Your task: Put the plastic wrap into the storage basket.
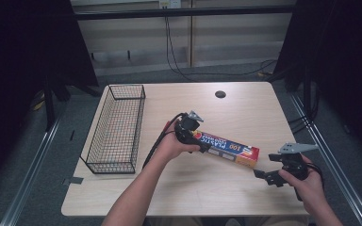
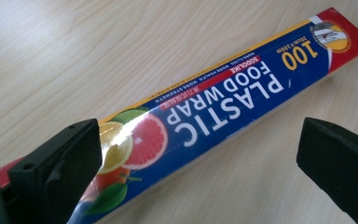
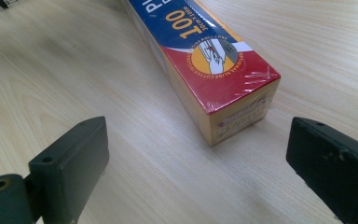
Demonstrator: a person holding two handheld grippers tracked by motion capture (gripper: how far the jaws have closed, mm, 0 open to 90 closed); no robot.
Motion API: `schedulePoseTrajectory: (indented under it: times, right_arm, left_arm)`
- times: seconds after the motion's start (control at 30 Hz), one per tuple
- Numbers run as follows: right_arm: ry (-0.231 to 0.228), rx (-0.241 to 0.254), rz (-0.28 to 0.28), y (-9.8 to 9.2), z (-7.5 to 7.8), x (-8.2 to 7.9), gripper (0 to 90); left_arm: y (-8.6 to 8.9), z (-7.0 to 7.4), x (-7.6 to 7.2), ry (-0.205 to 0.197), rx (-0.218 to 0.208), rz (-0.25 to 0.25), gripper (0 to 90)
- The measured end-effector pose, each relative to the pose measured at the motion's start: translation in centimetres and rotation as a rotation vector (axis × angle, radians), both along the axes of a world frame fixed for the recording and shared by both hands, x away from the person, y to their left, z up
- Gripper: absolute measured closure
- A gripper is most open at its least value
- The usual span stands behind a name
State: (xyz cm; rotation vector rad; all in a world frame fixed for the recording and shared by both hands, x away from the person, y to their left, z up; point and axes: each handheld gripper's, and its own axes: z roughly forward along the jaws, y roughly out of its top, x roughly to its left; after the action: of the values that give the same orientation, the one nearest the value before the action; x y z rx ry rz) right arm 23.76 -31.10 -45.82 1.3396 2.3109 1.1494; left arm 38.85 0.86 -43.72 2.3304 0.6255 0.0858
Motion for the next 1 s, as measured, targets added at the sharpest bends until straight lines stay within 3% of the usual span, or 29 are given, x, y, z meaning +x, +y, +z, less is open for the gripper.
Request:
schedulePoseTrajectory:
  times: [0.03, 0.07, 0.23, 0.3, 0.37, 0.57, 0.6, 0.87, 0.9, 1.0]
  right_arm:
    - [0.0, 0.0, 0.0, 0.0, 0.0, 0.0, 5.7]
    - [-0.004, 0.005, 0.005, 0.0, 0.0, 0.1, 5.8]
    - [-0.006, 0.008, 0.01, -0.1, 0.1, 0.1, 5.9]
    - [-0.005, 0.009, 0.01, -0.1, 0.1, 0.1, 6.0]
    - [-0.003, 0.012, 0.012, -0.1, 0.1, 0.1, 6.1]
    - [0.003, 0.012, 0.011, -0.2, 0.2, 0.2, 6.3]
    - [-0.001, 0.015, 0.021, -0.2, 0.1, 0.3, 6.5]
    - [0.011, 0.016, 0.025, -0.1, 0.2, 0.3, 6.8]
    - [0.012, 0.017, 0.025, -0.1, 0.2, 0.3, 6.8]
    - [0.009, 0.018, 0.027, -0.2, 0.2, 0.3, 6.8]
  left_arm:
    - [-0.2, -0.2, 0.1, 0.001, -0.001, -0.003, 0.1]
    - [-0.4, -0.2, 0.4, -0.012, 0.036, -0.026, 0.1]
    - [-1.3, -0.4, 0.9, -0.001, 0.02, -0.035, 0.0]
    - [-1.6, -0.5, 1.2, -0.009, 0.049, -0.044, 0.1]
    - [-1.7, -0.7, 1.5, -0.001, 0.057, -0.065, 0.1]
    - [-2.1, -1.1, 1.9, -0.014, 0.079, -0.068, 0.1]
    - [-2.4, -1.1, 1.9, -0.017, 0.088, -0.092, 0.1]
    - [-3.1, -1.8, 1.7, -0.051, 0.093, -0.109, 0.0]
    - [-3.2, -1.9, 1.8, -0.051, 0.106, -0.115, 0.0]
    - [-3.2, -2.1, 1.9, -0.039, 0.091, -0.124, 0.0]
